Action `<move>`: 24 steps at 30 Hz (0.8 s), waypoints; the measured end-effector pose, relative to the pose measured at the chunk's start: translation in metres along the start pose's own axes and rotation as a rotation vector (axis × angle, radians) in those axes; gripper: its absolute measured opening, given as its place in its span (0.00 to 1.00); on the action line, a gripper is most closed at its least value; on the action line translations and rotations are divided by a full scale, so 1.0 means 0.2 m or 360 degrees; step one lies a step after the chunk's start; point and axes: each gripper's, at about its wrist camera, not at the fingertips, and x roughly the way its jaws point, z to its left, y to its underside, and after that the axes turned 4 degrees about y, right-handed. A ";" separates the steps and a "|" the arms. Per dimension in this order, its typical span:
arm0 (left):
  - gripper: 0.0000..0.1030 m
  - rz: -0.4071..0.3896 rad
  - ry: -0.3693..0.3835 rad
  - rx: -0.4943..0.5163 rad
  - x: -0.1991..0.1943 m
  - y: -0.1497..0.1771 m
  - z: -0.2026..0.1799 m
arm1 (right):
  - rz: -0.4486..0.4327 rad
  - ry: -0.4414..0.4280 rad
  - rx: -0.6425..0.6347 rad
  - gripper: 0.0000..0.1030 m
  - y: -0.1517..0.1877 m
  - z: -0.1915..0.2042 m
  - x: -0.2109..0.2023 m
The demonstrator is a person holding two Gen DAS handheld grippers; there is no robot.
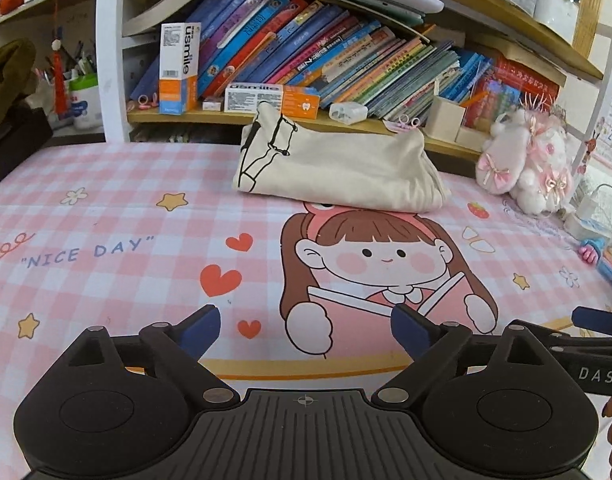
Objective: Fold clothes
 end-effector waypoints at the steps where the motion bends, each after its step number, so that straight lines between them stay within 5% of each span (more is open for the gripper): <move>1: 0.92 -0.0002 0.0003 0.0007 0.00 0.00 -0.01 | -0.0002 -0.0002 -0.0008 0.97 0.00 0.00 0.00; 24: 0.97 -0.0113 -0.0040 0.0057 -0.06 -0.01 -0.03 | -0.0063 0.0000 -0.0002 0.97 -0.01 -0.01 -0.09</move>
